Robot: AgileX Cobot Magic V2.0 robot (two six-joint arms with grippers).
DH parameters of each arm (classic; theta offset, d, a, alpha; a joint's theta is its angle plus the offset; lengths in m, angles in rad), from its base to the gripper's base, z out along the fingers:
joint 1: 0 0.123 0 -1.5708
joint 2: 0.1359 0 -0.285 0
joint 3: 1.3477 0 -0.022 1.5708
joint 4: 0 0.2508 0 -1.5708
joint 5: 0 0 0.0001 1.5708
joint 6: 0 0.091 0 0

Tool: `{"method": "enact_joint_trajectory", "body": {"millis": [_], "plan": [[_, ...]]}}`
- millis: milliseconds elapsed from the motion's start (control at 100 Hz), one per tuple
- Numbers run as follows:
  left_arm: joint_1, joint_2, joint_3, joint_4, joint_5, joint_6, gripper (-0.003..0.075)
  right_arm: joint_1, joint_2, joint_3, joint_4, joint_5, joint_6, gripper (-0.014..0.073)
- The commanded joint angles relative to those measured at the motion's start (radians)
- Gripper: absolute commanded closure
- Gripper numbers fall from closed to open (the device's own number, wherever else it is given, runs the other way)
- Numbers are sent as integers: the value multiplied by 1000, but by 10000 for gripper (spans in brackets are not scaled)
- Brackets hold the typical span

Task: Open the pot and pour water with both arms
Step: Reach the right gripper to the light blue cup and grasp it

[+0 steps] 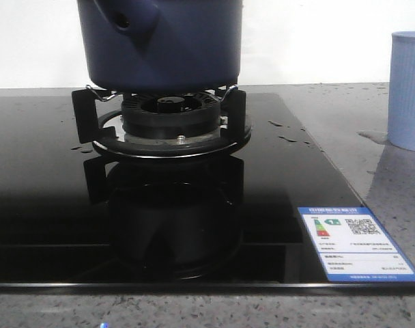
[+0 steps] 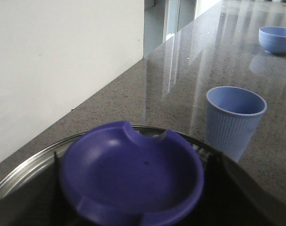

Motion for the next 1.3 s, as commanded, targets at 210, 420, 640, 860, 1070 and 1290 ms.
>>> {"method": "enact_joint_trajectory", "body": {"millis": [210, 420, 640, 860, 1070, 1290], "plan": [[-1, -44, -30, -134, 78, 3, 452, -3, 1, -35, 41, -74, -11, -52], [52, -140, -30, -159, 80, -6, 451, -3, 1, -35, 19, -183, -11, -52], [131, -309, -28, -147, 80, -70, 451, -6, 1, -35, -170, -418, -11, -52], [191, -464, -18, -130, 65, -112, 451, -46, 1, 40, -212, -501, -11, -52], [195, -529, -16, -125, 63, -112, 451, -73, 1, 221, -60, -549, -7, -52], [195, -534, -16, -125, 63, -112, 451, -59, 7, 278, 1, -531, -12, -52]]}}
